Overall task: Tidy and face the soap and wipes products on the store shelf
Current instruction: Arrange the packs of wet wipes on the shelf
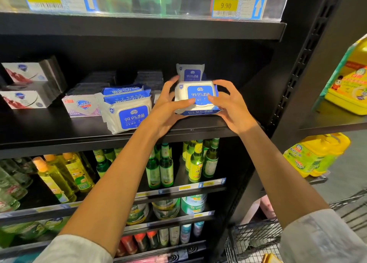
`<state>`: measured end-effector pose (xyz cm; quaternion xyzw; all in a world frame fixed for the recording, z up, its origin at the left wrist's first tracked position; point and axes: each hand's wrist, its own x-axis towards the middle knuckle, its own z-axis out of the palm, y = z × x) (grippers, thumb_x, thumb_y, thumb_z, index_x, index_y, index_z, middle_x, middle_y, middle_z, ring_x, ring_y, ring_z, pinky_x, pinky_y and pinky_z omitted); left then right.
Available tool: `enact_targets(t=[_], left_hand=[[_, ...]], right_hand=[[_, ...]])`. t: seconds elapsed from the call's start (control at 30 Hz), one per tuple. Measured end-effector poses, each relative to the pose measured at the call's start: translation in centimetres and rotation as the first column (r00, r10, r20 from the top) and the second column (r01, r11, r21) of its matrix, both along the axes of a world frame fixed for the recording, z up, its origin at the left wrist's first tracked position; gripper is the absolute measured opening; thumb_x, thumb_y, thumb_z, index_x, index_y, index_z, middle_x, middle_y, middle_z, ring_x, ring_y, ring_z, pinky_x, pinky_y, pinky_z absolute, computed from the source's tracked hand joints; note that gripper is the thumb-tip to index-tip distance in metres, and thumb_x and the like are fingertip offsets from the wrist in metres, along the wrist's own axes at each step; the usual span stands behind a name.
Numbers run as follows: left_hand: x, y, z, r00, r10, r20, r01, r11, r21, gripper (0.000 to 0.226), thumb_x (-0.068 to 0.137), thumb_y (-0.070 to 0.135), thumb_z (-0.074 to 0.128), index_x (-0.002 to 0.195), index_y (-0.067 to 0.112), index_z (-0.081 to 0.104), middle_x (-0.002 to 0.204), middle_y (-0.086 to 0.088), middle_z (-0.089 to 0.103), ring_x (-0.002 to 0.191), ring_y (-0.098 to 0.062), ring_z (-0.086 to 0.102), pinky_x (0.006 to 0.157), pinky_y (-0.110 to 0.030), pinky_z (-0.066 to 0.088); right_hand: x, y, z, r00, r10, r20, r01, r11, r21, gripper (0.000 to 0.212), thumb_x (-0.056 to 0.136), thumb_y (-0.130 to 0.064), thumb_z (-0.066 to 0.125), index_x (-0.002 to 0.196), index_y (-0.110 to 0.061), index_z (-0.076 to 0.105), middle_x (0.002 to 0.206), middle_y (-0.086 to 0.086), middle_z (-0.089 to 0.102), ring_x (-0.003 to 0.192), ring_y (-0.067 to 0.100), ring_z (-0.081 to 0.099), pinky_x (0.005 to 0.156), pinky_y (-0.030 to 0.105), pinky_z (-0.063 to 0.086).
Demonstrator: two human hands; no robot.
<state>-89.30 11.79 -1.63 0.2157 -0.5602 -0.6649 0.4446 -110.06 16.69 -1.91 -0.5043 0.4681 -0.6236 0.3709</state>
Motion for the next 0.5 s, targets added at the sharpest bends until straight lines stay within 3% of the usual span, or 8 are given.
enact_targets(t=[0.1, 0.33, 0.5], left_hand=[[-0.30, -0.05, -0.16, 0.997, 0.048, 0.063, -0.048, 0.999, 0.007, 0.082, 0.089, 0.004, 0.079, 0.153, 0.031, 0.036, 0.137, -0.010, 0.064, 0.122, -0.026, 0.068, 0.095, -0.051, 0.061], [-0.44, 0.07, -0.35, 0.966, 0.197, 0.166, -0.183, 0.978, -0.100, 0.085, 0.071, 0.022, 0.091, 0.144, 0.022, 0.047, 0.134, -0.010, 0.067, 0.120, -0.027, 0.069, 0.095, -0.057, 0.060], [0.00, 0.65, -0.53, 0.948, 0.286, 0.139, -0.260, 0.949, -0.178, 0.076, 0.074, 0.015, 0.091, 0.137, 0.023, 0.050, 0.132, -0.008, 0.067, 0.119, -0.024, 0.069, 0.092, -0.054, 0.062]], right_hand=[[0.01, 0.14, -0.06, 0.999, -0.002, -0.044, 0.000, 0.999, -0.039, 0.047, 0.093, -0.014, 0.076, 0.134, -0.026, 0.055, 0.131, -0.001, 0.067, 0.128, 0.018, 0.064, 0.087, 0.040, 0.064], [-0.08, 0.07, -0.17, 0.996, 0.028, -0.081, -0.032, 0.998, -0.048, 0.057, 0.095, -0.009, 0.073, 0.145, -0.018, 0.047, 0.136, 0.001, 0.064, 0.131, 0.018, 0.062, 0.085, 0.039, 0.065], [-0.43, -0.22, -0.33, 0.999, 0.020, -0.036, -0.022, 0.998, -0.057, 0.039, 0.103, -0.028, 0.060, 0.139, -0.019, 0.052, 0.130, 0.002, 0.069, 0.125, 0.022, 0.067, 0.095, 0.041, 0.060]])
